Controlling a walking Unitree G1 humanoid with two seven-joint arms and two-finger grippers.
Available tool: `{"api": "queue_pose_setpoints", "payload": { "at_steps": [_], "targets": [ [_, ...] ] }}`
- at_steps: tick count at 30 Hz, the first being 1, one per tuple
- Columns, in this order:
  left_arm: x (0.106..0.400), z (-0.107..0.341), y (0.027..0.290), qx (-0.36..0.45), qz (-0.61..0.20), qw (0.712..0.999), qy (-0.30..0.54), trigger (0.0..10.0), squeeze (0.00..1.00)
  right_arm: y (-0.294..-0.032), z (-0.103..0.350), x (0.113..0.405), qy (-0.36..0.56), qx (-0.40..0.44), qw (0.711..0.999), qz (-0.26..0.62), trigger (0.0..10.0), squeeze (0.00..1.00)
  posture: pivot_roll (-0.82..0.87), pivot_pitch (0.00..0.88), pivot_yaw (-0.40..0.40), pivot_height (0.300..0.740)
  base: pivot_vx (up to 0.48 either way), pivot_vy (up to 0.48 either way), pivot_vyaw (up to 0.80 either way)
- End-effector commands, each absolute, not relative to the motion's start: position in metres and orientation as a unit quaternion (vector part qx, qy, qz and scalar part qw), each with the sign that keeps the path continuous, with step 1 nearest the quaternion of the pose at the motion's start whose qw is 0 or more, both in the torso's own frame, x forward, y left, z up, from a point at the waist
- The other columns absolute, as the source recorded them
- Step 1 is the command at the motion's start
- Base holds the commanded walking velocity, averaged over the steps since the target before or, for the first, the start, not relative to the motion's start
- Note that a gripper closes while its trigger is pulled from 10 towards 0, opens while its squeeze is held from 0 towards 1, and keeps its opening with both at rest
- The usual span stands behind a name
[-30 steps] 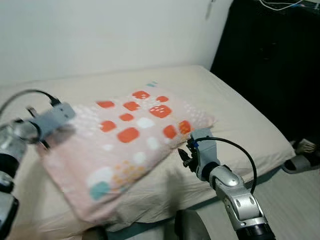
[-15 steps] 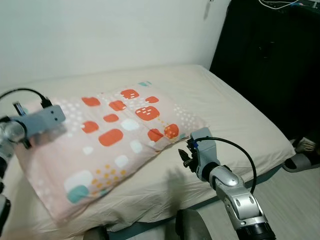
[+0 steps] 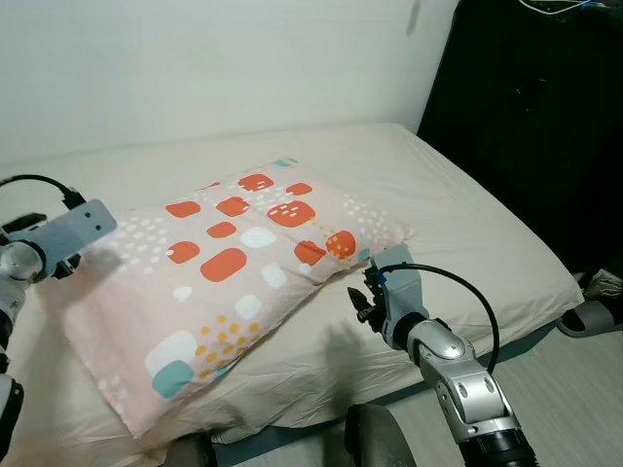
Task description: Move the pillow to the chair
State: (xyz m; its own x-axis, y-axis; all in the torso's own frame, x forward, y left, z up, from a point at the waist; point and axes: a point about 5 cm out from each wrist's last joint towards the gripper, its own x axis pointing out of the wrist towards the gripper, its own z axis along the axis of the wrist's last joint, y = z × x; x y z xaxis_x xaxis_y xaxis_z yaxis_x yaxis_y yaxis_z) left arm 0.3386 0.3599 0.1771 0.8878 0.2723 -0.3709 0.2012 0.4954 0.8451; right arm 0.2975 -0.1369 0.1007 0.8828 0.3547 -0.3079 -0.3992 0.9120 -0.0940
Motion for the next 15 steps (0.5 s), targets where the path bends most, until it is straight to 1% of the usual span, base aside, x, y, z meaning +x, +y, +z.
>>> {"api": "queue_pose_setpoints", "payload": {
  "at_steps": [1, 2, 3, 5, 6, 7, 8, 9, 10, 12, 13, 15],
  "targets": [
    [0.329, 0.176, 0.373, 0.487, 0.029, 0.832, 0.265, 10.0, 1.0, -0.139, 0.1, 0.299, 0.143, -0.075, 0.968, 0.189, 10.0, 0.0, 0.02, 0.031, -0.054, 0.578, 0.0, 0.0, 0.0],
    [0.325, 0.172, 0.377, 0.475, 0.023, 0.832, 0.285, 10.0, 1.0, -0.139, 0.1, 0.299, 0.143, -0.075, 0.968, 0.189, 10.0, 0.0, 0.02, 0.031, -0.054, 0.578, 0.0, 0.0, 0.0],
    [0.317, 0.165, 0.384, 0.437, 0.019, 0.842, 0.315, 10.0, 0.72, -0.139, 0.1, 0.299, 0.143, -0.075, 0.969, 0.189, 10.0, 0.0, 0.02, 0.032, -0.05, 0.578, 0.0, 0.0, 0.0],
    [0.317, 0.165, 0.384, 0.437, 0.019, 0.842, 0.315, 10.0, 0.72, -0.139, 0.1, 0.299, 0.143, -0.075, 0.969, 0.189, 10.0, 0.0, 0.02, 0.032, -0.05, 0.578, 0.0, 0.0, 0.0],
    [0.307, 0.159, 0.392, 0.394, 0.023, 0.854, 0.338, 10.0, 0.0, -0.14, 0.1, 0.299, 0.143, -0.075, 0.969, 0.188, 10.0, 0.0, 0.02, 0.033, -0.05, 0.578, 0.0, 0.0, 0.0],
    [0.307, 0.159, 0.392, 0.394, 0.023, 0.854, 0.338, 10.0, 0.0, -0.14, 0.1, 0.299, 0.143, -0.075, 0.969, 0.188, 10.0, 0.0, 0.02, 0.033, -0.05, 0.578, 0.0, 0.0, 0.0],
    [0.302, 0.158, 0.398, 0.324, 0.045, 0.885, 0.332, 10.0, 0.0, -0.141, 0.099, 0.299, 0.143, -0.074, 0.969, 0.187, 10.0, 0.0, 0.02, 0.035, -0.049, 0.578, 0.0, 0.0, 0.0],
    [0.302, 0.158, 0.398, 0.324, 0.045, 0.885, 0.332, 10.0, 0.0, -0.141, 0.099, 0.299, 0.143, -0.074, 0.969, 0.187, 10.0, 0.0, 0.02, 0.035, -0.049, 0.578, 0.0, 0.0, 0.0],
    [0.298, 0.16, 0.402, 0.164, 0.075, 0.939, 0.294, 10.0, 0.0, -0.141, 0.1, 0.298, 0.143, -0.073, 0.969, 0.186, 10.0, 0.0, 0.02, 0.035, -0.045, 0.578, 0.0, 0.0, 0.0],
    [0.298, 0.16, 0.402, 0.164, 0.075, 0.939, 0.294, 10.0, 0.0, -0.141, 0.1, 0.298, 0.143, -0.073, 0.969, 0.186, 10.0, 0.0, 0.02, 0.035, -0.045, 0.578, 0.0, 0.0, 0.0],
    [0.294, 0.157, 0.401, 0.021, 0.071, 0.962, 0.262, 10.0, 0.0, -0.142, 0.1, 0.298, 0.142, -0.071, 0.97, 0.184, 10.0, 0.0, 0.02, 0.035, -0.044, 0.578, 0.0, 0.0, 0.0],
    [0.294, 0.157, 0.401, 0.021, 0.071, 0.962, 0.262, 10.0, 0.0, -0.142, 0.1, 0.298, 0.142, -0.071, 0.97, 0.184, 10.0, 0.0, 0.02, 0.035, -0.044, 0.578, 0.0, 0.0, 0.0]
  ]
}}
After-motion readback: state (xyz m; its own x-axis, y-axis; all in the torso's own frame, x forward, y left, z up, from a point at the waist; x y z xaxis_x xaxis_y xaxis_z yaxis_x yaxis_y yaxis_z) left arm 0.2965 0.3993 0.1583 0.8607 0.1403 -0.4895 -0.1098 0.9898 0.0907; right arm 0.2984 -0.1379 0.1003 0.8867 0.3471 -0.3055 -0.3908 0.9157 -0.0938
